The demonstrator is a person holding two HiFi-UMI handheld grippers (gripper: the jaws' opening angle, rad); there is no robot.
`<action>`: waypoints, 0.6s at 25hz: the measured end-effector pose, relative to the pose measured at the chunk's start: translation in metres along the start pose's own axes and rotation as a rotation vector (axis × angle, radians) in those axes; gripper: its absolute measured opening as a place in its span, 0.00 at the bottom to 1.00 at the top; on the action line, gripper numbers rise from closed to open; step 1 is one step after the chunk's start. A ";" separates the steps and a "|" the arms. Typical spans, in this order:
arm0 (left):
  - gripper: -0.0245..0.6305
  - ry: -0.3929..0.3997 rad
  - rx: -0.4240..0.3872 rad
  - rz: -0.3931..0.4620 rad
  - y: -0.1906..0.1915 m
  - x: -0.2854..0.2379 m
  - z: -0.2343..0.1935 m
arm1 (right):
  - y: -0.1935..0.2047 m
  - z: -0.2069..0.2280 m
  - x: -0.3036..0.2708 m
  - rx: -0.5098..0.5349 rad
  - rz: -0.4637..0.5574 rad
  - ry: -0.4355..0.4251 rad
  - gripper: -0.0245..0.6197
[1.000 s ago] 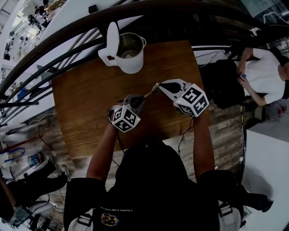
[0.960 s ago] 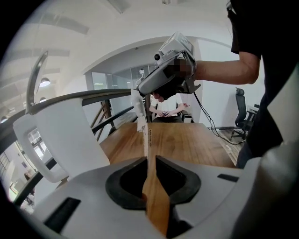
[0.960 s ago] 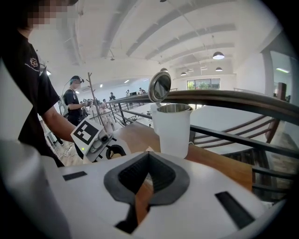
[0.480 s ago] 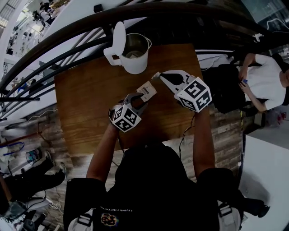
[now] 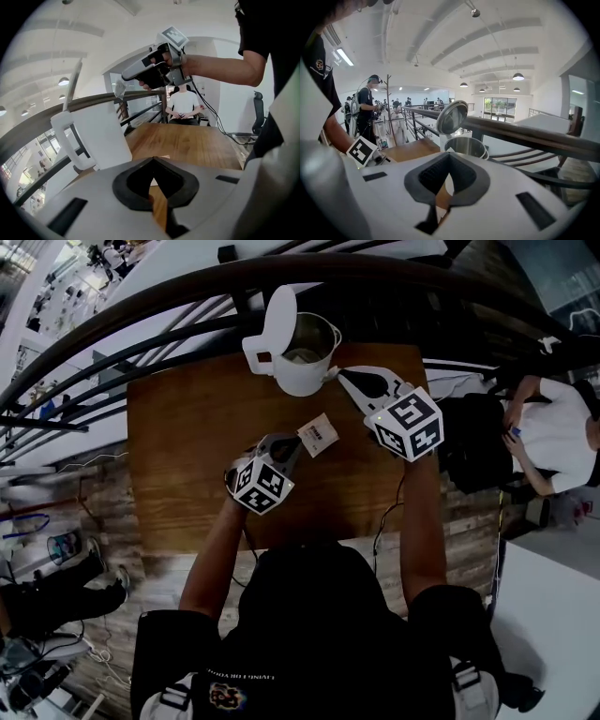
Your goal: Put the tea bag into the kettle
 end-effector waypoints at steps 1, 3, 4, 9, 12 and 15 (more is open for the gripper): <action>0.05 -0.013 0.011 -0.003 0.001 0.003 -0.003 | -0.005 0.001 -0.003 0.002 0.009 0.013 0.05; 0.04 -0.036 0.032 -0.004 0.004 0.010 -0.008 | -0.013 0.002 -0.011 0.005 0.025 0.039 0.05; 0.04 -0.048 0.043 -0.004 0.005 0.013 -0.010 | -0.017 0.003 -0.015 0.005 0.033 0.053 0.05; 0.04 -0.109 0.094 -0.002 0.009 0.030 -0.022 | -0.032 0.009 -0.038 0.005 0.047 0.112 0.05; 0.04 -0.155 0.132 -0.001 0.012 0.041 -0.029 | -0.035 0.011 -0.051 0.002 0.037 0.136 0.05; 0.04 -0.209 0.173 0.006 0.011 0.053 -0.037 | -0.035 0.011 -0.058 -0.003 0.029 0.157 0.05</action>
Point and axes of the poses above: the fingertips, and each gripper's own axes: x backward along the fingers, z to its right, y out of its underside, the point moved 9 cm from there along x, backward along the fingers, and after that the axes turned 5 degrees about -x, right-handed, at the moved point
